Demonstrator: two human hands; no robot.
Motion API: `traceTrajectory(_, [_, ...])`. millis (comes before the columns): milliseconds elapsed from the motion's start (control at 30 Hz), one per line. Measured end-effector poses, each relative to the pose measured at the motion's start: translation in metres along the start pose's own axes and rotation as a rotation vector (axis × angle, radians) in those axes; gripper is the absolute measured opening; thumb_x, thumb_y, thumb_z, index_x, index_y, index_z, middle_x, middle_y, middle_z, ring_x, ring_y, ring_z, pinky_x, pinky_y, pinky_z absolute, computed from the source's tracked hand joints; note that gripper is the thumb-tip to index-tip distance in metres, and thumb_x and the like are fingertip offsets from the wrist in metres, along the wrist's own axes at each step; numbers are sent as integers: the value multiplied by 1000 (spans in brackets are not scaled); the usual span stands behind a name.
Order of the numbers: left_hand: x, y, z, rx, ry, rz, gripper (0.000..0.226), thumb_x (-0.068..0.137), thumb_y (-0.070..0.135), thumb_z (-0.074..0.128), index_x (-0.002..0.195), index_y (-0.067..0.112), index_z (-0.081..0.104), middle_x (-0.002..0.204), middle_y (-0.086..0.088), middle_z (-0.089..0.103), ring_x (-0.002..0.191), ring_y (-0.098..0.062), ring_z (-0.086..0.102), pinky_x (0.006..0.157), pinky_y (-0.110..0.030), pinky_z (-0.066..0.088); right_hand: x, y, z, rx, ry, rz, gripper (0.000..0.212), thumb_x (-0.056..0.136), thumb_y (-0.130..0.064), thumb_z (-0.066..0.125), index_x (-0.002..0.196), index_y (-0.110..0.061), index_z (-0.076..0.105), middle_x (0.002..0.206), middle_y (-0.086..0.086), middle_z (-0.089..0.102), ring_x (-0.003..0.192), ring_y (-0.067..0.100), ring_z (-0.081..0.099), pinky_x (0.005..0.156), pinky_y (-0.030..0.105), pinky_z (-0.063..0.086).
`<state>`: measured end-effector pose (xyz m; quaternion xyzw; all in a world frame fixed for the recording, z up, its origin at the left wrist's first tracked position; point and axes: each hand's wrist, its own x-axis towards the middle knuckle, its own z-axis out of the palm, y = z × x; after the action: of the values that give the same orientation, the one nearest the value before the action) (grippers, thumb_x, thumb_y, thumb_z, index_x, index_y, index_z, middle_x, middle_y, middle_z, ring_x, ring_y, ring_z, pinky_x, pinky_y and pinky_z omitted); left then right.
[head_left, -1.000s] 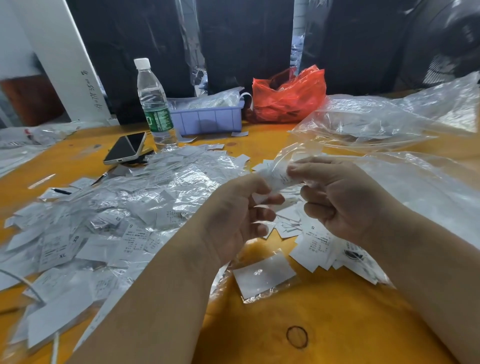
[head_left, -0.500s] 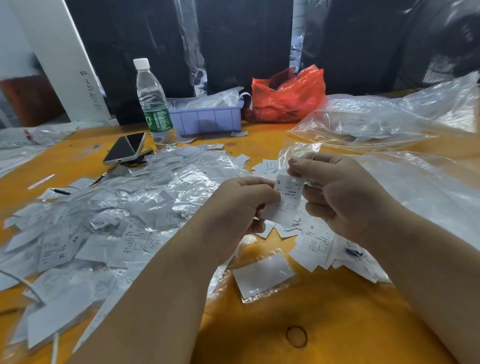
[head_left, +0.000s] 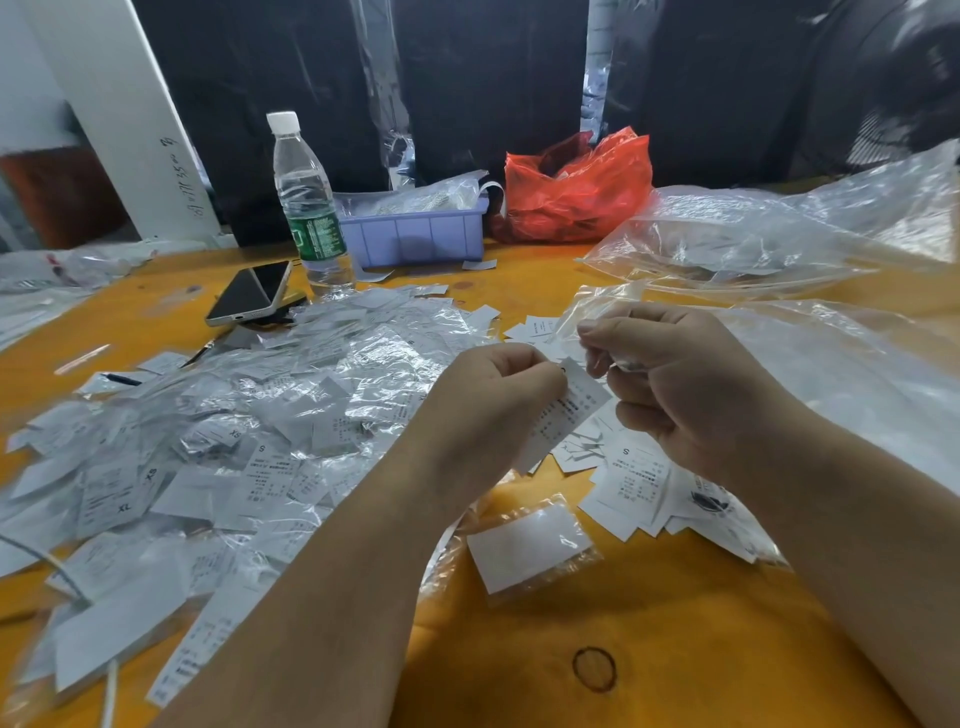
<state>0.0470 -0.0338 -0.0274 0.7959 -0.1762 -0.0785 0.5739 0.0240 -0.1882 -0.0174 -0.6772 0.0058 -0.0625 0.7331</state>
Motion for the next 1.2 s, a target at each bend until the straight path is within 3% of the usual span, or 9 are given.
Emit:
traceTrajectory(367, [3,-1,-3,26,106,-43,21,91,20,58,79,8,70,58,15,64,45,8,48,41,-10,35,-1,-1,1,-13,-41,0,21,91,-9,60,71,-5,55,40,-8,45,35,7,23,35,17,21])
traceTrajectory(600, [4,-1,-3,16,107,-46,19,90,21,57,80,12,70,71,1,64,46,8,48,41,-10,35,-1,-1,2,-24,-12,-3,22,90,-8,61,69,-8,55,40,-8,45,34,6,25,34,17,23])
traceTrajectory(767, [2,-1,-3,-9,103,-41,23,89,19,58,71,10,69,57,11,61,47,8,49,40,-10,35,-1,-1,2,-35,-12,11,20,90,-8,62,71,-6,56,40,-8,46,33,6,26,34,17,23])
traceTrajectory(1200, [3,0,-5,-37,106,-55,21,89,18,57,74,8,67,57,9,58,45,5,47,41,-11,35,1,1,2,5,35,11,31,85,-10,69,61,-12,50,51,2,45,36,8,25,35,18,23])
